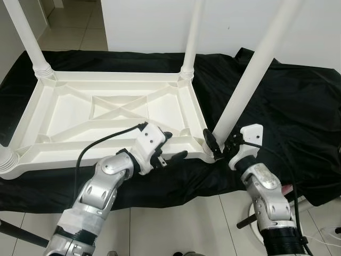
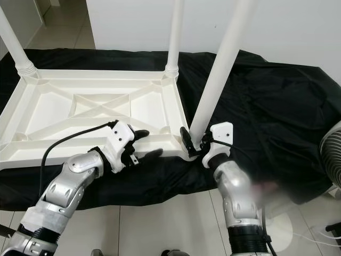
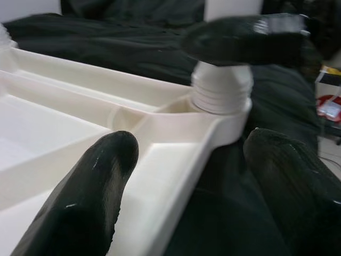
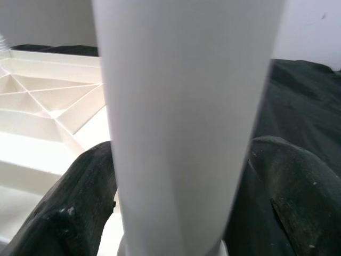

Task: Building children table

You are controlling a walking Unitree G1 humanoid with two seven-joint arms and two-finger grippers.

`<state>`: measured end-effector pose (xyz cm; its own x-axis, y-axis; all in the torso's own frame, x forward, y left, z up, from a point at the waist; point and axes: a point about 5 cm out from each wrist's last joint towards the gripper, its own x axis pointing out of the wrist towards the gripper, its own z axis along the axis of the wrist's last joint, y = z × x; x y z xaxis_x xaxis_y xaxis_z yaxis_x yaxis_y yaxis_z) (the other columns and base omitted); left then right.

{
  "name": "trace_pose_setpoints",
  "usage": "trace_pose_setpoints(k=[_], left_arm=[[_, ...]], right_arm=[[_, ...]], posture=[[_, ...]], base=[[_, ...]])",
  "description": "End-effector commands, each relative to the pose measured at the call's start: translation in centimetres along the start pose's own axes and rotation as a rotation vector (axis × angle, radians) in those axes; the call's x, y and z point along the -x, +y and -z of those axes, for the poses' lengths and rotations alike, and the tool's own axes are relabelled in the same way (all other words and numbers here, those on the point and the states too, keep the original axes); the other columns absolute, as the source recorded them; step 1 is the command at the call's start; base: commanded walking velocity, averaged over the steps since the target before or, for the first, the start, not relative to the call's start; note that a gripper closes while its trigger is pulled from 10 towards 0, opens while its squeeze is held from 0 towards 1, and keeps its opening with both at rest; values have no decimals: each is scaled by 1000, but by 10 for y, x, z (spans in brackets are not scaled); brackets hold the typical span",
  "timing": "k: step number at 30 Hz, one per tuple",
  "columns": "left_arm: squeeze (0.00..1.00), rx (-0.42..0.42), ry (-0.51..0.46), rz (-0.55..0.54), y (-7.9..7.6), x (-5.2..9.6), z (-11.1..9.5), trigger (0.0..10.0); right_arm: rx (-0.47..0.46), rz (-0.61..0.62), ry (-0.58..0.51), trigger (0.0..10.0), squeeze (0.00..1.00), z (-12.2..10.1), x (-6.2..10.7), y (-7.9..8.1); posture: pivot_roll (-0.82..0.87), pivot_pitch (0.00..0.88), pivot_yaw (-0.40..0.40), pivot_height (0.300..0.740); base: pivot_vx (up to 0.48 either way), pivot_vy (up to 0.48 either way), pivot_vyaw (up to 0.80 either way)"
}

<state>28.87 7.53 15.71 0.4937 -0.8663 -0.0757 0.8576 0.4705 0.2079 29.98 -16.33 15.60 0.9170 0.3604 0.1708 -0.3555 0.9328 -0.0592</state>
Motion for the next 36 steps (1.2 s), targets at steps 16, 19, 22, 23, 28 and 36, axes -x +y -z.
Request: trace_pose_setpoints(k=[16,19,22,23,28,36], left_arm=[[0,45,0,16,-16,-8,3,10000],[0,41,1,19,-15,-7,3,10000],[0,36,4,19,-13,-7,2,10000],[0,35,5,19,-13,-6,2,10000],[0,37,6,19,-14,-6,1,10000],[0,38,8,19,-14,-6,2,10000]], right_arm=[[90,-240,37,5294,0,14,-13,2],[98,-242,47,3882,0,17,-14,-1],[103,-243,58,745,0,21,-13,-4],[101,-243,63,0,0,23,-13,-5],[82,-235,78,0,0,29,-9,-6],[54,-215,81,4588,0,33,-7,-3]], posture=[[-65,66,-39,740],[-64,66,-35,740],[-61,66,-32,740],[-61,67,-32,740],[-60,69,-32,740],[-62,71,-33,740]], base=[[0,0,0],[0,0,0],[0,0,0],[0,0,0],[0,0,0],[0,0,0]])
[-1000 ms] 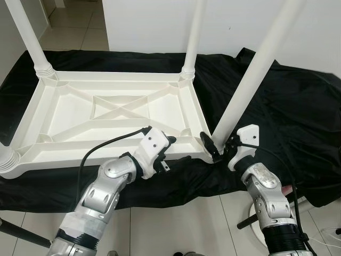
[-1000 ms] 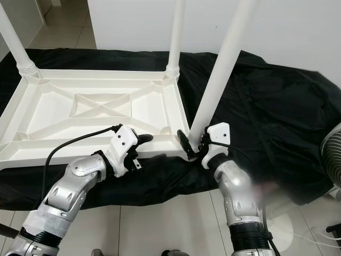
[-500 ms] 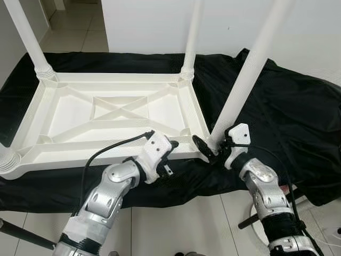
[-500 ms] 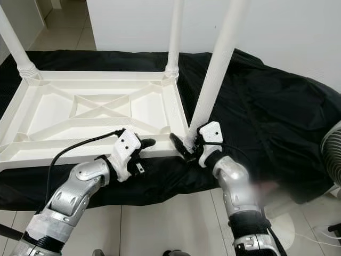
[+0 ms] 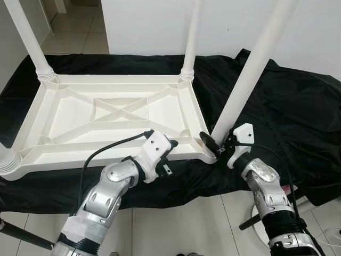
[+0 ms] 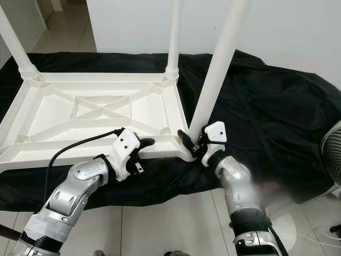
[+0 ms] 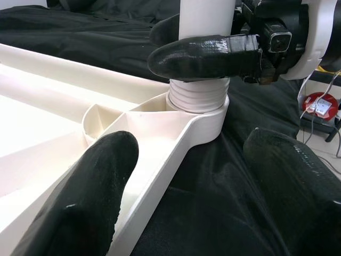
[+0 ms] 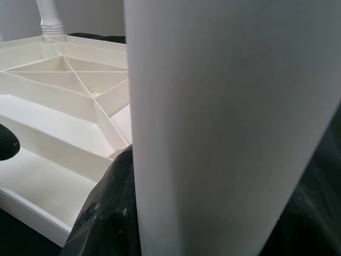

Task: Building children table

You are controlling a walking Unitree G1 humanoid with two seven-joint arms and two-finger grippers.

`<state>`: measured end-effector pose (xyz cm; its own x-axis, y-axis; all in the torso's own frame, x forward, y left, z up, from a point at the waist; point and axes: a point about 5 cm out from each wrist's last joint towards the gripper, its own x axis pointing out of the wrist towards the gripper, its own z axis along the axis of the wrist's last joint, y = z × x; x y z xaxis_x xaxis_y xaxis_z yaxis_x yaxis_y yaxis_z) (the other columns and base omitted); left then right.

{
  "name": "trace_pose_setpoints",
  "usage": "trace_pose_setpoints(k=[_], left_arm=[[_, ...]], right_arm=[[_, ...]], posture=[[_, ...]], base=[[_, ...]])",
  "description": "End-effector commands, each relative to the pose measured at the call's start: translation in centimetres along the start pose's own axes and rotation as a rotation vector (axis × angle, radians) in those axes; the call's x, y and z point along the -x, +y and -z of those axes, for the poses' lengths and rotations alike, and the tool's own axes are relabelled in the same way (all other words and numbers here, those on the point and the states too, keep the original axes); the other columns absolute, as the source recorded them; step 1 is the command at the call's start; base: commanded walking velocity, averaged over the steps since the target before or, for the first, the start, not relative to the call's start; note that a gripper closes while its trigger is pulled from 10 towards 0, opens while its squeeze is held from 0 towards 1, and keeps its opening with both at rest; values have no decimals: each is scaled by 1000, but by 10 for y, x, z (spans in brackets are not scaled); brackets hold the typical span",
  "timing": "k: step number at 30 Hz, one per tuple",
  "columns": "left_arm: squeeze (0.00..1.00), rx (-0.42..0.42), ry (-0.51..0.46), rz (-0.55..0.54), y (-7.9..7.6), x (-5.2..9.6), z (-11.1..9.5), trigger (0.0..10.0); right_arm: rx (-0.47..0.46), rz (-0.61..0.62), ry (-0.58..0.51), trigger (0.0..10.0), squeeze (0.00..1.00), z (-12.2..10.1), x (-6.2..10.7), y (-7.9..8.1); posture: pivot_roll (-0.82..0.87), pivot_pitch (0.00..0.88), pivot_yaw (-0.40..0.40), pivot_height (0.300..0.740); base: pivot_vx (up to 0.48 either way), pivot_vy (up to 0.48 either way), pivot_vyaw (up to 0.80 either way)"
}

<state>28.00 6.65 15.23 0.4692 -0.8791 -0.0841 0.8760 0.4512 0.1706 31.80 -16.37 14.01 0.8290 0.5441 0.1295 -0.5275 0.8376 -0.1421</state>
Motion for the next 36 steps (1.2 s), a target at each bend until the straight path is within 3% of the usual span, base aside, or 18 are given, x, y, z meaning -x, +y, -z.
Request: trace_pose_setpoints(k=[1,6,7,9,24,27,32,34,35,36], left_arm=[[0,3,5,-10,-2,-2,0,10000],[0,4,4,-13,-2,-2,-1,10000],[0,5,5,-17,-2,-2,0,10000],[0,7,6,-20,-2,-2,0,10000],[0,3,15,-40,4,3,1,10000],[0,0,15,-48,6,4,1,10000],[0,-1,14,-50,7,3,0,10000],[0,-2,14,-47,7,3,0,10000],[0,-4,13,-44,6,2,0,10000],[0,-4,13,-44,6,2,0,10000]], right_arm=[[-22,0,55,10000,0,13,5,6],[-46,80,58,10000,0,11,2,9],[-50,171,72,10000,0,10,-1,12],[-69,235,71,10000,0,8,-3,16],[-120,530,46,10000,0,2,-7,32],[-155,652,55,10000,0,2,-8,37],[-166,639,38,10000,0,-4,-17,44],[-164,618,28,10000,20,-6,-18,45],[-167,607,23,10000,329,-7,-19,45],[-167,607,23,10000,329,-7,-19,45]], posture=[[-63,71,-35,740],[-60,72,-39,740],[-60,74,-42,740],[-61,75,-42,740],[-58,80,-53,740],[-58,81,-56,740],[-63,78,-55,740],[-64,76,-55,740],[-64,74,-55,740],[-64,74,-55,740]], base=[[0,0,0],[0,0,0],[0,0,0],[0,0,0],[0,0,0],[0,0,0],[0,0,0],[0,0,0],[0,0,0],[0,0,0]])
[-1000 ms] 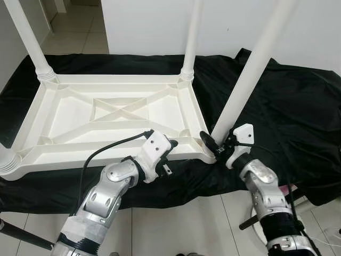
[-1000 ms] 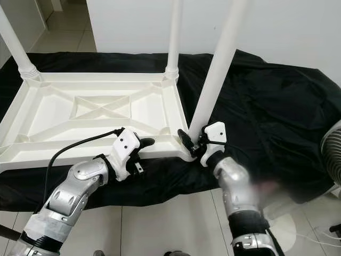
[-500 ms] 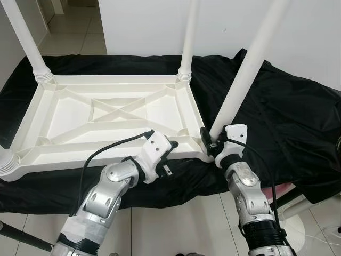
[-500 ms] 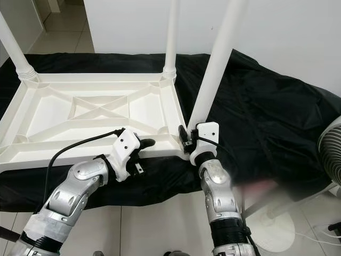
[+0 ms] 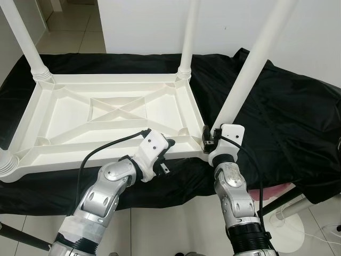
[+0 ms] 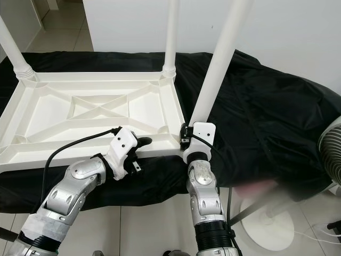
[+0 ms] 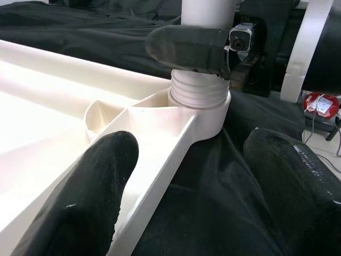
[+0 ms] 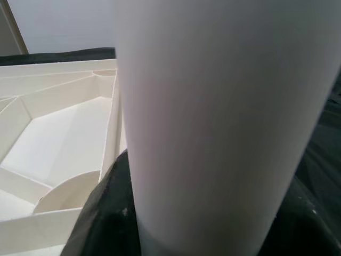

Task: Building children table

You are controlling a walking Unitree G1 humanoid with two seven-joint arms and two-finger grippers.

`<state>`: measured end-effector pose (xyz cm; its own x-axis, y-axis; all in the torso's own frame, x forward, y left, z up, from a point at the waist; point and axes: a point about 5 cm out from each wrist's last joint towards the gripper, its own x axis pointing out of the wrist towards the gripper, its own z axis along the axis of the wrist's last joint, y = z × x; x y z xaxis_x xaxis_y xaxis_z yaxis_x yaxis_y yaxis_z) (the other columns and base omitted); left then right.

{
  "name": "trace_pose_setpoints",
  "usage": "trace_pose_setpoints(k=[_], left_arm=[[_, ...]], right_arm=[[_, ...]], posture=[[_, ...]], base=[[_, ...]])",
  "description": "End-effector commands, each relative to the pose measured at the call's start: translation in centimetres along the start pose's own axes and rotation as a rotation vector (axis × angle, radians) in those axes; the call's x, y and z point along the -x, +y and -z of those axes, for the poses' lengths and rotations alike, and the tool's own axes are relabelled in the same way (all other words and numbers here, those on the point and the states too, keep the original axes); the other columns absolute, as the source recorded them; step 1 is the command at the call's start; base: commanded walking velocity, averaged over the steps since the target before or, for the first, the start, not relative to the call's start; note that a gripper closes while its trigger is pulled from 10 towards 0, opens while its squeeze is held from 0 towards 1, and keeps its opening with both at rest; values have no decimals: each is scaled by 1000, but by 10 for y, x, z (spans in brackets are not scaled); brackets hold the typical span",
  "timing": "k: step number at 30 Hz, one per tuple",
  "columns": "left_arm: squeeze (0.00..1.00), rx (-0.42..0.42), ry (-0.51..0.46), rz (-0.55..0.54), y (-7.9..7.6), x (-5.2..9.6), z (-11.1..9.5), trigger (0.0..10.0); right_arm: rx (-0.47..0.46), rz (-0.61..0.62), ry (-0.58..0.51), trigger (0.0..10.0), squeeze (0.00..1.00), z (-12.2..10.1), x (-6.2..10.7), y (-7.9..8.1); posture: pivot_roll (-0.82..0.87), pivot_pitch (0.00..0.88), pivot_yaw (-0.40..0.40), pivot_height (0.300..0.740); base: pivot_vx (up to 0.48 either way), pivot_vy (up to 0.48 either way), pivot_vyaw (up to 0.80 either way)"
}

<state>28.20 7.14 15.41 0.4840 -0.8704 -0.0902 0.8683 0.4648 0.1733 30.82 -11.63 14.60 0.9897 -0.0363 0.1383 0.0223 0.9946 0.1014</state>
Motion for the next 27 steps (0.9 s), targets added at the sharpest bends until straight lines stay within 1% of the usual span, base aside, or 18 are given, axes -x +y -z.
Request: trace_pose_setpoints(k=[1,9,11,15,18,19,20,21,22,24,25,26,27], left_arm=[[0,-5,5,-25,2,-2,1,10000],[0,-11,5,-26,3,-1,0,10000],[0,-12,6,-26,3,-1,0,10000],[0,-12,5,-25,3,-1,0,10000],[0,-12,3,-22,2,-1,-1,10000],[0,-11,3,-20,2,-1,-1,10000],[0,-11,3,-20,2,-1,-1,10000],[0,-10,3,-18,1,-1,-1,10000],[0,-9,3,-16,1,-1,-1,10000],[0,-7,2,-13,0,-1,0,10000],[0,-4,0,-11,-1,-2,0,10000],[0,-4,0,-11,-1,-2,0,10000],[0,-2,-1,-9,-2,-2,0,10000]], right_arm=[[-9,-6,18,10000,1000,2,0,0],[-5,-27,9,10000,1000,1,2,-4],[15,-64,0,10000,1000,1,4,-13],[31,-93,2,10000,1000,2,5,-18],[34,-134,11,10000,1000,6,7,-28],[33,-164,13,10000,1000,7,7,-31],[33,-164,13,10000,1000,7,7,-31],[25,-187,11,10000,329,7,7,-35],[14,-216,11,10000,0,7,7,-36],[22,-271,5,10000,0,6,8,-38],[31,-321,7,10000,0,6,9,-37],[31,-321,7,10000,0,6,9,-37],[37,-355,9,10000,0,5,9,-37]], posture=[[-62,72,-56,740],[-60,65,-56,740],[-60,63,-58,740],[-60,63,-58,740],[-60,59,-56,740],[-60,58,-54,740],[-60,58,-54,740],[-60,58,-54,740],[-60,58,-54,740],[-61,57,-51,740],[-63,55,-53,740],[-63,55,-53,740],[-63,55,-53,740]], base=[[0,0,0],[0,0,0],[0,0,0],[0,0,0],[0,0,0],[0,0,0],[0,0,0],[0,0,0],[0,0,0],[0,0,0],[0,0,0],[0,0,0],[0,0,0]])
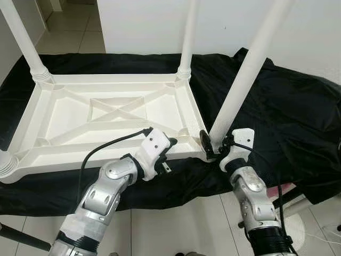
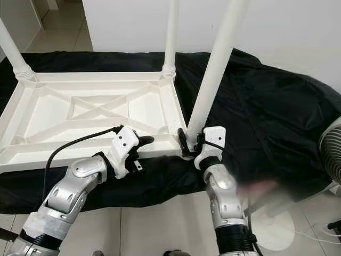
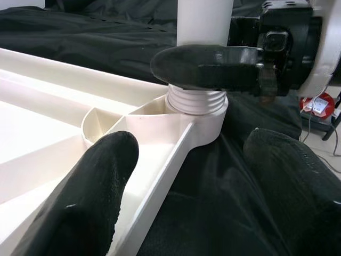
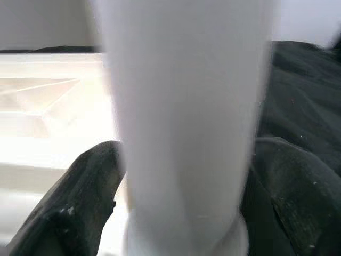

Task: Building children table

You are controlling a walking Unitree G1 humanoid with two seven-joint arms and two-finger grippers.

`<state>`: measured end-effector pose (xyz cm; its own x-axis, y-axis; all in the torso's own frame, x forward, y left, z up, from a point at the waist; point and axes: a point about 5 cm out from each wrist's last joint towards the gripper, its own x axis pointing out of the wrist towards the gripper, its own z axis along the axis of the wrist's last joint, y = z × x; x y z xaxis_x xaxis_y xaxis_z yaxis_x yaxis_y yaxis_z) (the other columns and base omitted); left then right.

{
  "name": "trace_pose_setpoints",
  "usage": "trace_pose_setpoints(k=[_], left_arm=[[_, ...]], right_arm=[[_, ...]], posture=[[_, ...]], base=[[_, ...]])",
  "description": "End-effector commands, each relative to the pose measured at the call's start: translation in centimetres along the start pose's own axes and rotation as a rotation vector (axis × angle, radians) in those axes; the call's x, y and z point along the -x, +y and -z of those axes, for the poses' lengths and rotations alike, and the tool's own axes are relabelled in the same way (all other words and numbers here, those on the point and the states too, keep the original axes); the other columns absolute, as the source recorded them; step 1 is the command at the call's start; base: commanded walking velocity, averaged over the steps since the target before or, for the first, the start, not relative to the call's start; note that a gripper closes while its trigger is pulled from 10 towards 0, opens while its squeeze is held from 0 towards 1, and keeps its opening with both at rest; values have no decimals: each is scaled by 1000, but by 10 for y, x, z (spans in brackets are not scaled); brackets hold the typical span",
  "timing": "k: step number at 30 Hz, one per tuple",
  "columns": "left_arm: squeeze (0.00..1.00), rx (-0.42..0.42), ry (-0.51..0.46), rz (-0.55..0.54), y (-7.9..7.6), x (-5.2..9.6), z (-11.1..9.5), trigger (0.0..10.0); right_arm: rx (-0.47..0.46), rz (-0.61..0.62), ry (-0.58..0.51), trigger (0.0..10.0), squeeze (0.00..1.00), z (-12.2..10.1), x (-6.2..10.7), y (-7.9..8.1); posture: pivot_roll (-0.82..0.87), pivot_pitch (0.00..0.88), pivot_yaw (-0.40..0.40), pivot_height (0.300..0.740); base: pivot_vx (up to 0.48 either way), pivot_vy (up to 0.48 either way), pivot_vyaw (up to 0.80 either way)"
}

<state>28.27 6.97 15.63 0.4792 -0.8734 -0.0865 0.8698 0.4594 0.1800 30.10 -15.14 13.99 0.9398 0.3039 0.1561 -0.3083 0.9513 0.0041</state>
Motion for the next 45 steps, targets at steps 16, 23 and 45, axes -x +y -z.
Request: trace_pose_setpoints(k=[16,23,45], left_arm=[[0,8,4,2,-4,-5,2,10000],[0,4,2,7,-5,-6,1,10000],[0,8,-8,-8,-5,-7,0,10000]], right_arm=[[94,-273,34,10000,0,-5,-6,-17],[138,-323,62,8000,0,-2,-13,-20],[110,-233,98,10000,0,7,-12,-29]], posture=[[-74,58,-31,740],[-71,66,-28,740],[-68,65,-41,740]], base=[[0,0,0],[0,0,0],[0,0,0]])
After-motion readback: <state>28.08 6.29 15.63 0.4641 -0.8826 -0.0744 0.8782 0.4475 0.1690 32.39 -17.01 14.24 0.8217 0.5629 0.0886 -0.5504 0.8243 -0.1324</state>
